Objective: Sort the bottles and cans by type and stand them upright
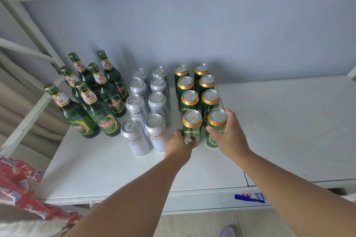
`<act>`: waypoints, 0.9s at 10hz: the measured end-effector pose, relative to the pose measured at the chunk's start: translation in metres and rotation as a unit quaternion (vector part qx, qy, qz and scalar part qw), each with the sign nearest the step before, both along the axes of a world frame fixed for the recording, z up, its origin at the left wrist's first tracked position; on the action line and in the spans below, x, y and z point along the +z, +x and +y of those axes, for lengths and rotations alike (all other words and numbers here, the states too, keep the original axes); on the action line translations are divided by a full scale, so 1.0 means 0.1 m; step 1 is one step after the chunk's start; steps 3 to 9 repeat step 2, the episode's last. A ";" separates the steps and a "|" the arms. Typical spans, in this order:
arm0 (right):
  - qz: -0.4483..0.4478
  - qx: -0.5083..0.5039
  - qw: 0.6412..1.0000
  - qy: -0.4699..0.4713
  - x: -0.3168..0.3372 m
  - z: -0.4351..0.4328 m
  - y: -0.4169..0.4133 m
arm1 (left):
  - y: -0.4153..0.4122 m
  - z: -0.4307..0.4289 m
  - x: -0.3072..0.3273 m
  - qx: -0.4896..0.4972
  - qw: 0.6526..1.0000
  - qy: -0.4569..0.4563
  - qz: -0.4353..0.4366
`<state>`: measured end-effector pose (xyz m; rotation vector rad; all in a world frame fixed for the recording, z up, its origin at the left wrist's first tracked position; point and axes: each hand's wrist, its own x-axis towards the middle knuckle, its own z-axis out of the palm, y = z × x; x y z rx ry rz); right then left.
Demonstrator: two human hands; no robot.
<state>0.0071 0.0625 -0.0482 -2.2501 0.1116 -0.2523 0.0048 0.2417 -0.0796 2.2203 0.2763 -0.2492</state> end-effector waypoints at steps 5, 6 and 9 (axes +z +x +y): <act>-0.018 -0.030 0.999 -0.025 0.14 0.06 -0.10 | -0.20 0.12 0.17 -0.032 0.999 -0.030 0.001; -0.018 -0.030 0.999 -0.025 0.14 0.06 -0.10 | -0.20 0.12 0.17 -0.032 0.999 -0.030 0.001; -0.018 -0.030 0.999 -0.025 0.14 0.06 -0.10 | -0.20 0.12 0.17 -0.032 0.999 -0.030 0.001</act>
